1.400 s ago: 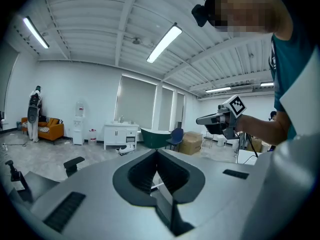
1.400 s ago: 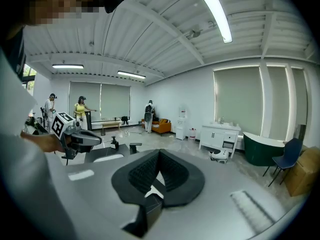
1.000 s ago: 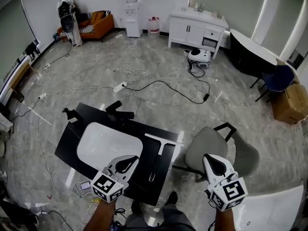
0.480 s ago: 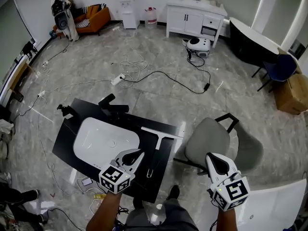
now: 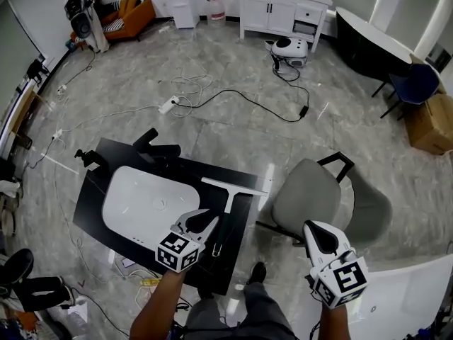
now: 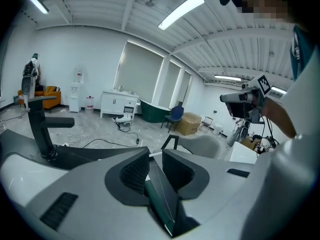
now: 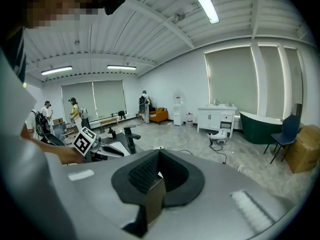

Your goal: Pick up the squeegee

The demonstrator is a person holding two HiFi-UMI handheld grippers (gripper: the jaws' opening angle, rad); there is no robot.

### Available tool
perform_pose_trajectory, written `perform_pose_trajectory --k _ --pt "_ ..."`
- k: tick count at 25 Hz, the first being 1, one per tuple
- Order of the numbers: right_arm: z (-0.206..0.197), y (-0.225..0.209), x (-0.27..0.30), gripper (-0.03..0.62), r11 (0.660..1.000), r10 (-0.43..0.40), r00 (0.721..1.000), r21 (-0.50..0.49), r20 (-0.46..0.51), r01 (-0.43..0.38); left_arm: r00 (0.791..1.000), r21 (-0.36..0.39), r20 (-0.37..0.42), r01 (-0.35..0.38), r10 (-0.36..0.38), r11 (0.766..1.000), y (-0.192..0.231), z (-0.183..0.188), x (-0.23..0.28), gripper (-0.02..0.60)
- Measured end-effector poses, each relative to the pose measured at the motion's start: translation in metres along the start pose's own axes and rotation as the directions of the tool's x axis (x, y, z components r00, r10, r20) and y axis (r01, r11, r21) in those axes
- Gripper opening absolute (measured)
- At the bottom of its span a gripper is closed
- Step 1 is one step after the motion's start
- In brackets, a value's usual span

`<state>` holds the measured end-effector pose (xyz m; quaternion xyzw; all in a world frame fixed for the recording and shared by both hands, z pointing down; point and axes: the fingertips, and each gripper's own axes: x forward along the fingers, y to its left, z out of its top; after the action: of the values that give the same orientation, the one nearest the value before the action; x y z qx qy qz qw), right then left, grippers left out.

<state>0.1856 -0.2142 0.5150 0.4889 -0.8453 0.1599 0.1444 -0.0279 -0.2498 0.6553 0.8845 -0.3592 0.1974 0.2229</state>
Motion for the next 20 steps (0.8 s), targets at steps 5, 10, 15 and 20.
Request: perform_pose_trajectory --k 5,10,15,20 --pt "-0.015 -0.007 0.005 0.009 1.000 -0.004 1.000 0.021 -0.016 0.004 0.998 -0.006 -0.061 -0.013 0.012 1.000 0.008 -0.025 0.023 0.098" --pt "-0.026 -0.012 0.011 0.009 1.000 0.003 1.000 0.026 -0.029 -0.002 0.992 -0.006 -0.124 -0.031 0.030 1.000 0.013 -0.049 0.044 0.154" --pt "-0.038 -0.017 0.016 0.009 0.999 0.002 0.999 0.042 -0.045 0.000 0.984 -0.004 -0.174 -0.048 0.047 0.999 0.017 -0.068 0.062 0.204" --pt "-0.048 -0.021 0.021 0.009 0.999 0.004 0.998 0.050 -0.063 -0.001 0.977 0.007 -0.203 -0.065 0.065 0.998 0.021 -0.078 0.076 0.229"
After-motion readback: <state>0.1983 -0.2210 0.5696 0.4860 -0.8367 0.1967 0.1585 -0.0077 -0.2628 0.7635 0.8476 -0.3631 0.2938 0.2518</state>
